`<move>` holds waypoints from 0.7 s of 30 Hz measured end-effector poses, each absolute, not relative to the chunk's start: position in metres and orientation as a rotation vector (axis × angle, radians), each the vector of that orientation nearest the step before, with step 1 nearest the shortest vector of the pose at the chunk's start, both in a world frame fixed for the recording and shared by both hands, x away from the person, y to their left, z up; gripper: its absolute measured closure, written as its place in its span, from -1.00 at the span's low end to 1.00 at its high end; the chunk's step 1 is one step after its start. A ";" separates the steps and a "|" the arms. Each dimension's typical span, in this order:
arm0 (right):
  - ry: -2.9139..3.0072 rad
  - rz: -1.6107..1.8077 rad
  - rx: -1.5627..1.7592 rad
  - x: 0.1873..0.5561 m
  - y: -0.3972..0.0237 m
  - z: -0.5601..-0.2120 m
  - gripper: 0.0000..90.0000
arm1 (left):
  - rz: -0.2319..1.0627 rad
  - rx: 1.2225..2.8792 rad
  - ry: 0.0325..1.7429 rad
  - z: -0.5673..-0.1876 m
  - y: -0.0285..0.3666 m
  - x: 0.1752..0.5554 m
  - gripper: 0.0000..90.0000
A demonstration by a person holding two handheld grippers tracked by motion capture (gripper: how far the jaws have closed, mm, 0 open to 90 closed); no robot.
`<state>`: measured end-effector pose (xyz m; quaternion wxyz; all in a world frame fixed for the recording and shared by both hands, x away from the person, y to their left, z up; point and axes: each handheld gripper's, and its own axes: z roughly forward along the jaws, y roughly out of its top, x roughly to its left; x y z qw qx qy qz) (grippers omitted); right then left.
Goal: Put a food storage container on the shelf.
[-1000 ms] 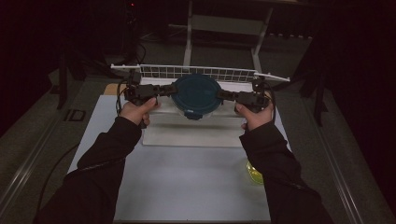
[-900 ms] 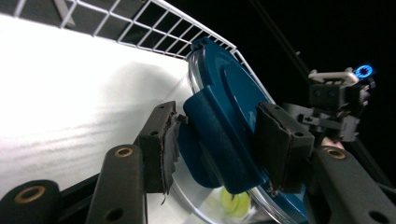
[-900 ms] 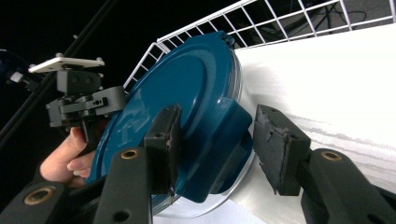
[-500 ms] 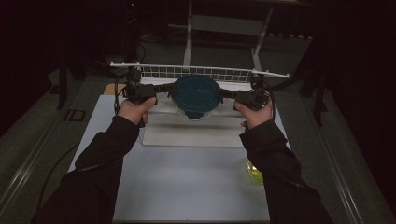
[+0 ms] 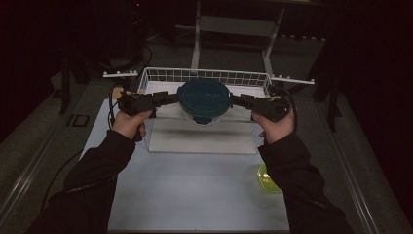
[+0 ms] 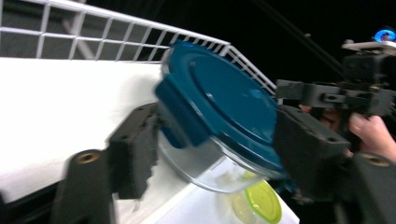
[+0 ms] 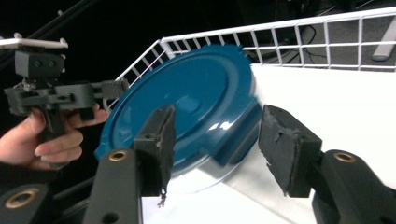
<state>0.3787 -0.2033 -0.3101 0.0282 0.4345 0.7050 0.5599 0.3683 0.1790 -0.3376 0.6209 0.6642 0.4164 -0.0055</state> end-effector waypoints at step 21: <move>2.351 1.762 1.198 0.324 -0.179 -0.327 0.61 | 0.165 1.643 0.826 -0.365 0.169 0.295 -1.00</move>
